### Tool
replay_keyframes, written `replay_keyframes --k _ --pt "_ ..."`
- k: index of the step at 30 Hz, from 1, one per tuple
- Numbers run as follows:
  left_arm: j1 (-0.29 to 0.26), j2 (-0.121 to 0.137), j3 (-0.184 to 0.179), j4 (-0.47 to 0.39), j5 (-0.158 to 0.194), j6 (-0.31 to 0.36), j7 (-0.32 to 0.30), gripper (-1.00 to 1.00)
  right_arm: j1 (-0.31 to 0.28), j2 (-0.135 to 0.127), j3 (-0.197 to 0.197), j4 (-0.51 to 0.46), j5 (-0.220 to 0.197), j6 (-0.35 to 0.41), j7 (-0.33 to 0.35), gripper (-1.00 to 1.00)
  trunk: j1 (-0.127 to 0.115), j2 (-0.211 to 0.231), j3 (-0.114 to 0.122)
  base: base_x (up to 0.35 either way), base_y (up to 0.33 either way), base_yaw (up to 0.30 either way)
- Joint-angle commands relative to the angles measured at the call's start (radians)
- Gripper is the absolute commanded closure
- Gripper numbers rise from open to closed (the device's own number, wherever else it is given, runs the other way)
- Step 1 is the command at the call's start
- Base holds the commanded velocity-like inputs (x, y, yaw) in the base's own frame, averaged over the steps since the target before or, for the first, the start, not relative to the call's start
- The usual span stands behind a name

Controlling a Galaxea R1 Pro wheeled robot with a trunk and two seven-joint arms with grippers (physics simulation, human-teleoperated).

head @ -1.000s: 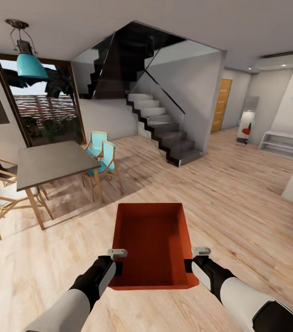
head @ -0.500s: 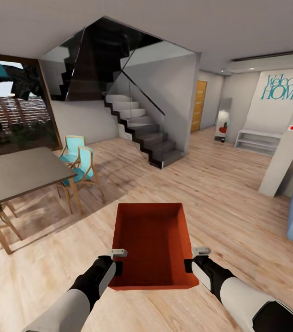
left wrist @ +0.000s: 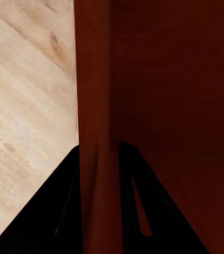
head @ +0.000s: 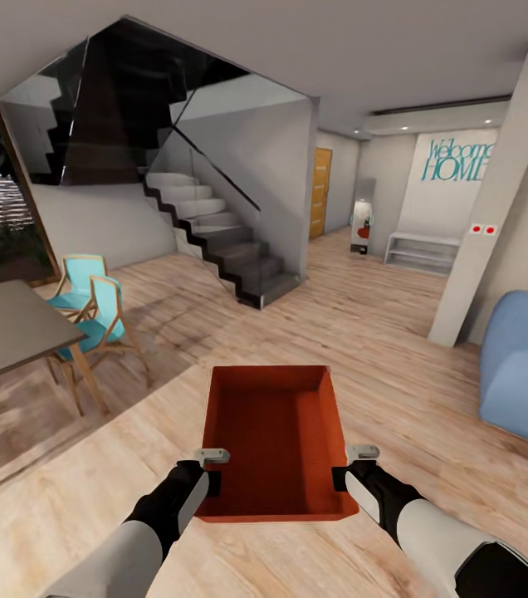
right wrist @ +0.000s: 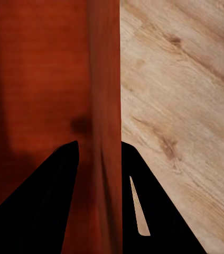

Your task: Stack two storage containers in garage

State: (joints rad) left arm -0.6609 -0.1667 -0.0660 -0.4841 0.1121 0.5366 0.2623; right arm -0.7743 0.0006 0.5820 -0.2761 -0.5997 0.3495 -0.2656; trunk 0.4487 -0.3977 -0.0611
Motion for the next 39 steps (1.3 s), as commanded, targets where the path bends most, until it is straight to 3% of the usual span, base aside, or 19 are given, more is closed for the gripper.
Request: replay_keyframes --k 1,13,39 --pt "0.0 0.005 -0.017 0.045 0.009 0.008 0.014 1.0 -0.002 -0.001 0.027 -0.006 -0.015 0.0 -0.006 1.0 0.001 -0.002 -0.002 0.322 0.0 -0.261" --pt "0.0 0.005 -0.017 0.045 0.009 0.008 0.014 1.0 -0.002 -0.001 0.027 -0.006 -0.014 0.0 -0.006 1.0 0.001 -0.002 0.003 0.322 0.0 -0.254" --pt "0.0 0.006 -0.017 0.045 0.009 0.009 0.012 1.0 -0.002 -0.001 0.027 -0.006 -0.014 0.0 -0.006 1.0 0.001 -0.002 0.004 0.322 0.0 -0.008"
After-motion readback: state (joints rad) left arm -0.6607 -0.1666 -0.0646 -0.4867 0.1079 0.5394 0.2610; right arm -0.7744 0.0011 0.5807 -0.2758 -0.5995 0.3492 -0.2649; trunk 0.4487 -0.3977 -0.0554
